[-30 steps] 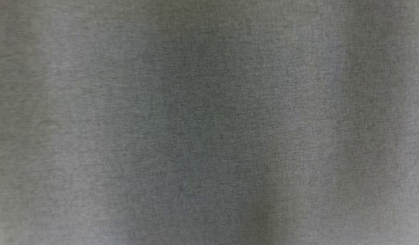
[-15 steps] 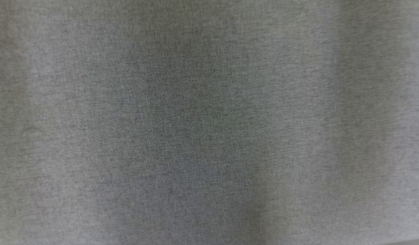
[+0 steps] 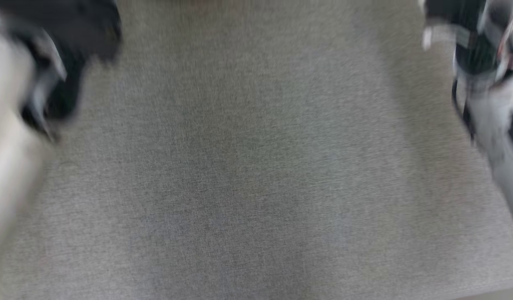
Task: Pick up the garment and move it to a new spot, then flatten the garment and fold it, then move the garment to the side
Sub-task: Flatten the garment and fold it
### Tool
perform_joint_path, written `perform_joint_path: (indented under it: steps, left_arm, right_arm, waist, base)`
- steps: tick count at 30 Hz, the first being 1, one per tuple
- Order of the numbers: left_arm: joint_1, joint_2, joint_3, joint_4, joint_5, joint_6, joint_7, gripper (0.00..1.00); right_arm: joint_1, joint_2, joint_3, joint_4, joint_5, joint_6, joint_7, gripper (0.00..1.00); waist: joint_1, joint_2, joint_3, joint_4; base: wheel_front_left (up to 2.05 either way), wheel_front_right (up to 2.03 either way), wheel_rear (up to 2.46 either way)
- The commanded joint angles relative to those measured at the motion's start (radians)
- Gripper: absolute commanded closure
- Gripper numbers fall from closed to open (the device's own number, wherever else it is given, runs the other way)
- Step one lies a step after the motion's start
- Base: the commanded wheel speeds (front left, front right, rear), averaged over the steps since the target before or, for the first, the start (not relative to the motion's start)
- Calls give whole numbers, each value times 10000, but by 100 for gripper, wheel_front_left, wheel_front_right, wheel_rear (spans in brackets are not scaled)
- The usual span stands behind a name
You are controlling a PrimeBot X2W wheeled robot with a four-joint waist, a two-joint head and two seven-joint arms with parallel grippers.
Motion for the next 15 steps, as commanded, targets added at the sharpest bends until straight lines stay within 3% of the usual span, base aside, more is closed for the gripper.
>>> perform_joint_path:
  steps: [1,8,15]
  left_arm:
    - [888,35,414,-637,307,242,-43,100]
    - [5211,-540,2134,-3143,1405,927,-33,100]
    - [8730,-1276,3362,-4267,2374,766,-39,100]
  right_arm:
    - [690,-277,39,-385,162,-24,-92,100]
    - [3941,-887,10,-1881,883,-22,-181,100]
    - [6823,-1179,-230,-2842,1035,-24,-88,100]
  waist:
    - [2,1,-767,-88]
    - [2,1,-1866,-6]
    - [2,1,-2635,27]
  base:
    - [0,0,0]
    - [0,0,0]
    - [0,0,0]
